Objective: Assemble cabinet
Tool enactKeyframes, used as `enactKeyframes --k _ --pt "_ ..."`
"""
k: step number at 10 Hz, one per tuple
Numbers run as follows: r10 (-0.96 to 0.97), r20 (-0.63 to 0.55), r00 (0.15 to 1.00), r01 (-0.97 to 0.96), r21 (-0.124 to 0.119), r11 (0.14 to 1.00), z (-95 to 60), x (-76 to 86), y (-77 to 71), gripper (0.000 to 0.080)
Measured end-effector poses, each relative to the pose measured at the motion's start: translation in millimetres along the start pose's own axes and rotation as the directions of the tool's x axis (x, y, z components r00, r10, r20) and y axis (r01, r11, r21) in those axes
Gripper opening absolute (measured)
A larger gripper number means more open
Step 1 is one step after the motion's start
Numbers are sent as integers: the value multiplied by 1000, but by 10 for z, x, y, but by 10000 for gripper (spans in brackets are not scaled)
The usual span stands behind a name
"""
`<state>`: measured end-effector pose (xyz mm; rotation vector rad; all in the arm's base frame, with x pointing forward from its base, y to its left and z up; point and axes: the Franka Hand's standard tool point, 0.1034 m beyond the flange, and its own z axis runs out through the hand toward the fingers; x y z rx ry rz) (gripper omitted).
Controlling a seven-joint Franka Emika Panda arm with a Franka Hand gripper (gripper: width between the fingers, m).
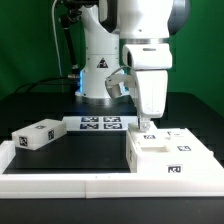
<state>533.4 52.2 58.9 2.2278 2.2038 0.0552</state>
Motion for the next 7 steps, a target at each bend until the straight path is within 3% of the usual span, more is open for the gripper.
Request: enactKeyframes --k 2,5,7 --pt "-1 2 1000 1 12 1000 2 37 185 69" --pt "-1 -1 1000 1 12 1000 11 45 436 69" --pt "0 1 1000 0 23 1000 17 39 459 69"
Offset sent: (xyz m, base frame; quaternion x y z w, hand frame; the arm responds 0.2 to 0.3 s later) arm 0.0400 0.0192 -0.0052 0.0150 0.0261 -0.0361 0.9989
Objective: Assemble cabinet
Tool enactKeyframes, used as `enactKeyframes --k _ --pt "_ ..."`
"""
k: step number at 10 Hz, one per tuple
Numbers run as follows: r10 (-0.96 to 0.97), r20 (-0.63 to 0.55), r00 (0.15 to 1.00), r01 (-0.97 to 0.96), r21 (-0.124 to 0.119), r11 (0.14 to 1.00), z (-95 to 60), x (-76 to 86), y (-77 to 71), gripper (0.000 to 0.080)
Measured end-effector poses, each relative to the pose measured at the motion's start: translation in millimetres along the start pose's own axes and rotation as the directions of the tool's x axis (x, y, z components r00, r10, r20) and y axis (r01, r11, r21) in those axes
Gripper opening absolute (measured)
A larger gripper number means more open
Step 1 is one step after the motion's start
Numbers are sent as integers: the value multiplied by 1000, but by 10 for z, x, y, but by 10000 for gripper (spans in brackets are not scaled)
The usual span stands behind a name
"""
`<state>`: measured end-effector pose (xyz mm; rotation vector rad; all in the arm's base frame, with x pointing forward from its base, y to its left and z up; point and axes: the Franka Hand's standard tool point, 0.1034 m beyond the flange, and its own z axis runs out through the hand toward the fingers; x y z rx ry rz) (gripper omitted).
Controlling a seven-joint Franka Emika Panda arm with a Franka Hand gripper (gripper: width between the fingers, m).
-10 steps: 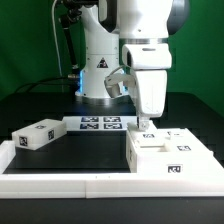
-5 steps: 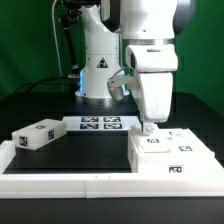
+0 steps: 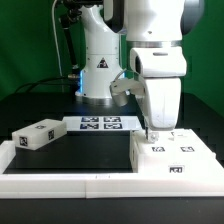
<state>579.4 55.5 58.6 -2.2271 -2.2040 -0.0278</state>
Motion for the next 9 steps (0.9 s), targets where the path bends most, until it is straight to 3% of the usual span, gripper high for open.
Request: enactKeyframes --k 3,5,6,7,9 --pt "-11 2 1000 11 9 1000 0 -7 -1 69" --pt "-52 19 998 52 1 999 -32 -12 17 75" --pt "-71 30 997 72 -9 997 -56 -7 31 267" --pt "-72 29 997 73 -36 997 -94 -13 38 267" --pt "2 18 1000 -1 -101 995 -194 -128 -124 631"
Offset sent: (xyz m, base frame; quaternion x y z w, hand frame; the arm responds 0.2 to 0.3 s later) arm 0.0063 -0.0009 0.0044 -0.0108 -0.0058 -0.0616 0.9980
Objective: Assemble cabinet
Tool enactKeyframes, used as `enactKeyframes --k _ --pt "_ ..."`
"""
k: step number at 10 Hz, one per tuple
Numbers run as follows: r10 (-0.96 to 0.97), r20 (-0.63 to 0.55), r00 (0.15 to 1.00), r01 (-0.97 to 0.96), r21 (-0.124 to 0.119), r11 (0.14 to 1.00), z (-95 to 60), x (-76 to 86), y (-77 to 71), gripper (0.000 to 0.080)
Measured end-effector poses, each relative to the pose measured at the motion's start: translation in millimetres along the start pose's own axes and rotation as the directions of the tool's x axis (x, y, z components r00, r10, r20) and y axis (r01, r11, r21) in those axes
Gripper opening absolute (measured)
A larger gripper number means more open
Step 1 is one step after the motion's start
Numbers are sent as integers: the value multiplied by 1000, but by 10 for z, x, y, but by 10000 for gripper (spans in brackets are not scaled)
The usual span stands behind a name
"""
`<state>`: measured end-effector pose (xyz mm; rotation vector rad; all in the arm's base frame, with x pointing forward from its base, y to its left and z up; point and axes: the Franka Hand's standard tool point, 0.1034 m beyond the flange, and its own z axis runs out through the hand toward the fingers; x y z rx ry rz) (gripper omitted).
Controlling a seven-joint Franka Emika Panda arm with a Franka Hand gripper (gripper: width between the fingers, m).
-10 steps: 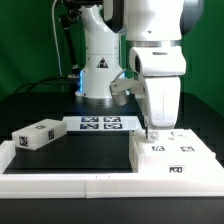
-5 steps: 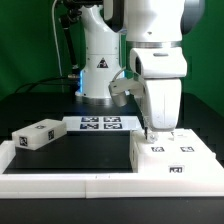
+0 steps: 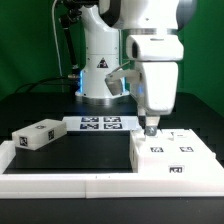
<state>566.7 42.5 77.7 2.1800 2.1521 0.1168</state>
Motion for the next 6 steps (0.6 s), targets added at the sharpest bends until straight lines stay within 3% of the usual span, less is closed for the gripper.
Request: enactKeyframes --k 1,2,4,6 --pt "51 -4 999 -51 -26 998 -52 -47 -86 631" --pt "143 -21 990 -144 -67 987 -111 -61 -196 761" --pt "334 -94 938 -344 -127 930 -203 52 -495 788" --pt "379 -147 914 -400 -155 903 -178 89 -635 797"
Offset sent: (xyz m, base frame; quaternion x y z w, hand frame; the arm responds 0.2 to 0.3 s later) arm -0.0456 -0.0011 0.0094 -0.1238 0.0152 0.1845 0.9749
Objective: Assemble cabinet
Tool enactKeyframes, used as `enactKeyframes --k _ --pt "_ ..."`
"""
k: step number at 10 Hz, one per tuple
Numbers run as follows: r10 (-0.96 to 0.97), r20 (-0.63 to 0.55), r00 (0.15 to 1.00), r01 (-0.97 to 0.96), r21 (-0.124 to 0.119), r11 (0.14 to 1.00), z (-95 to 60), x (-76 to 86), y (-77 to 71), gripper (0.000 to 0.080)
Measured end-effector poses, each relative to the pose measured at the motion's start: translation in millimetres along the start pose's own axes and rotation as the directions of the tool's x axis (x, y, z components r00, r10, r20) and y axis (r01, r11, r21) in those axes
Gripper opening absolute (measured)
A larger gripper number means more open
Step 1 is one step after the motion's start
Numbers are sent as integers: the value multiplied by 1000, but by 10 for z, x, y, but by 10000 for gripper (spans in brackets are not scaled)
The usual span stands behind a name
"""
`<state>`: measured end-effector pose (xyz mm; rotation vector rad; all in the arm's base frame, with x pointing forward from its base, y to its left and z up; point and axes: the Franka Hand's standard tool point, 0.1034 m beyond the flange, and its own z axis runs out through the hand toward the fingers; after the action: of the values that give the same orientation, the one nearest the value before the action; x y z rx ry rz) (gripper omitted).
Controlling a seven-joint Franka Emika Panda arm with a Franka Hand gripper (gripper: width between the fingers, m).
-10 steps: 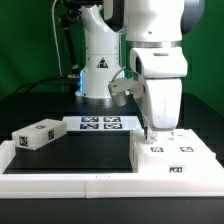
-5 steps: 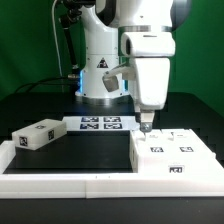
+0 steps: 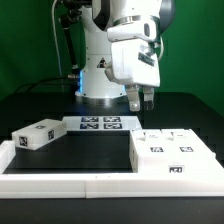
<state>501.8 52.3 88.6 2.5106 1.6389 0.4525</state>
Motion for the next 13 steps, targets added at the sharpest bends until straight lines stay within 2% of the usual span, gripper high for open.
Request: enactKeyframes --k 2,6,7,8,9,12,13 --pt "-39 -3 999 39 10 999 66 -34 -65 797" --pt "-15 -5 1000 15 8 1000 67 -27 -67 797" --pt "85 -25 996 -86 -5 996 56 43 -108 797" --pt "95 -48 994 -96 -26 995 45 50 -131 797" --pt "108 -60 992 -110 -35 993 44 36 -148 797" --pt "106 -56 993 -108 -31 994 50 29 -151 797" --pt "160 -67 985 -163 -36 986 39 62 -159 797"
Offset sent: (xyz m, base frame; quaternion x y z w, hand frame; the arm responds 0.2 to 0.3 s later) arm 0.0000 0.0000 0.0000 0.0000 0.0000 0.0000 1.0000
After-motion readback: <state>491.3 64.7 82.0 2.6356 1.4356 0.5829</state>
